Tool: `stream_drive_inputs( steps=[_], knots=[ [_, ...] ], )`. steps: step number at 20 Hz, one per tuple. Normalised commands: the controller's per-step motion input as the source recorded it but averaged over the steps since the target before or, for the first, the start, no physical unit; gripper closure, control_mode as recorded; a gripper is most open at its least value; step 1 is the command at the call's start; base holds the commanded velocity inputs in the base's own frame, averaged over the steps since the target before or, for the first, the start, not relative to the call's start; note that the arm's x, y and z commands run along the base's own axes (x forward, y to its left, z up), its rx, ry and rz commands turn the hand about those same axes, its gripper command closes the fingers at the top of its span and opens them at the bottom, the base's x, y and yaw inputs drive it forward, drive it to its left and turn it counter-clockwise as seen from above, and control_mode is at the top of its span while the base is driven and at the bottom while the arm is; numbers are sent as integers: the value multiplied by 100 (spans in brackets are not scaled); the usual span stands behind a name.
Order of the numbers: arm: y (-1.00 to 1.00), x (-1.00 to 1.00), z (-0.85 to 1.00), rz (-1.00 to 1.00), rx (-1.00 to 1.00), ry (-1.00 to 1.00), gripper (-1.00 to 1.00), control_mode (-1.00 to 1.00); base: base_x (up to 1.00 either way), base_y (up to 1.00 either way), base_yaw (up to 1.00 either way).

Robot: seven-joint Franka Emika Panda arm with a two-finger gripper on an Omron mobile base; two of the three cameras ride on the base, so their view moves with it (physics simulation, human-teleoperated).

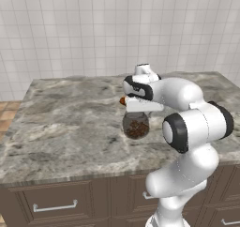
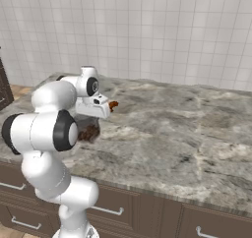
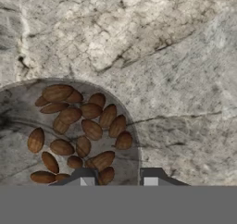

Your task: Pick the jar and candle from the dining table and place them in the open cabinet. Close the cabinet after placing the objects.

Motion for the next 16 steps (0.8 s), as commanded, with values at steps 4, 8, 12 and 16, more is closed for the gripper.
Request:
stream_drive_inputs(
  steps=[4,8,12,16],
  knots=[
    [11,-33,33,-10,3,-16,100,-100,0,0,0],
    [7,-36,33,-5,5,-9,100,-100,0,0,0],
    [2,-33,33,0,14,-1,100,-100,0,0,0],
    [0,-38,31,0,18,-4,100,-100,0,0,0]
  ],
)
